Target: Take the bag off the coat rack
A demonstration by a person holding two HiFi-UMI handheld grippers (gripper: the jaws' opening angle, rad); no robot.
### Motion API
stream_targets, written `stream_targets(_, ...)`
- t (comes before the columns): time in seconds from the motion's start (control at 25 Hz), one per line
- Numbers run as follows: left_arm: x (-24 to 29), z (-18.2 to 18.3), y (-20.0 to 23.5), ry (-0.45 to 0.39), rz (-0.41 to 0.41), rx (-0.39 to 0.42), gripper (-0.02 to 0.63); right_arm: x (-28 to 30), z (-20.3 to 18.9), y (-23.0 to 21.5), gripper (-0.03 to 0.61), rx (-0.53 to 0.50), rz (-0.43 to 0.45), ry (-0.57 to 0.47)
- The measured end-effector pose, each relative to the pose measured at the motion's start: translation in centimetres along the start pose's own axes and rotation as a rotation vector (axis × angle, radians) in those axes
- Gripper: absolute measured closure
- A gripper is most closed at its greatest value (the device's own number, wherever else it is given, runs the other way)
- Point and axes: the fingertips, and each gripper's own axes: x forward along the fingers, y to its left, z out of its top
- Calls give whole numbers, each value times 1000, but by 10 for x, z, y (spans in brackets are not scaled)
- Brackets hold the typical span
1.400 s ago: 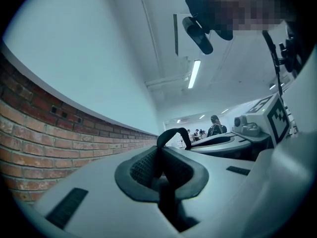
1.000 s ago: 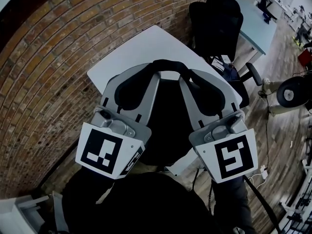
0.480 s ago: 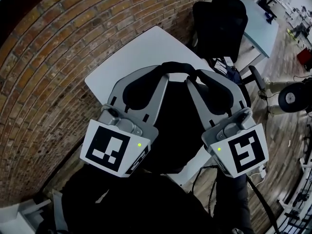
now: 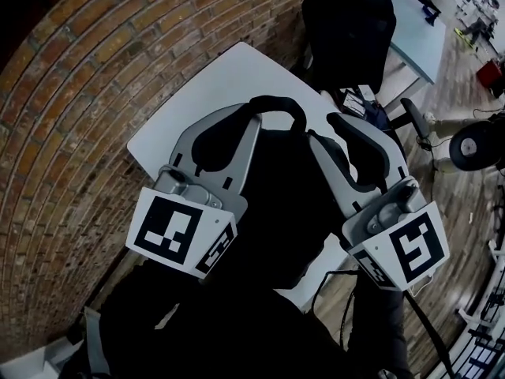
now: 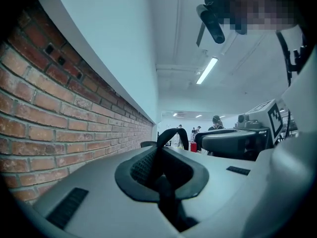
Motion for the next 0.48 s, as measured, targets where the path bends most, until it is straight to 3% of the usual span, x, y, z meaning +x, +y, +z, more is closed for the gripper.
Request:
stream_targets(0.2, 17, -10, 11, 23, -5, -4, 584, -9, -19, -18, 465, 40, -46, 40)
stream_targets(0.48, 31, -22, 22, 43, -13, -12, 584, -18, -63, -14, 413, 140, -64, 107)
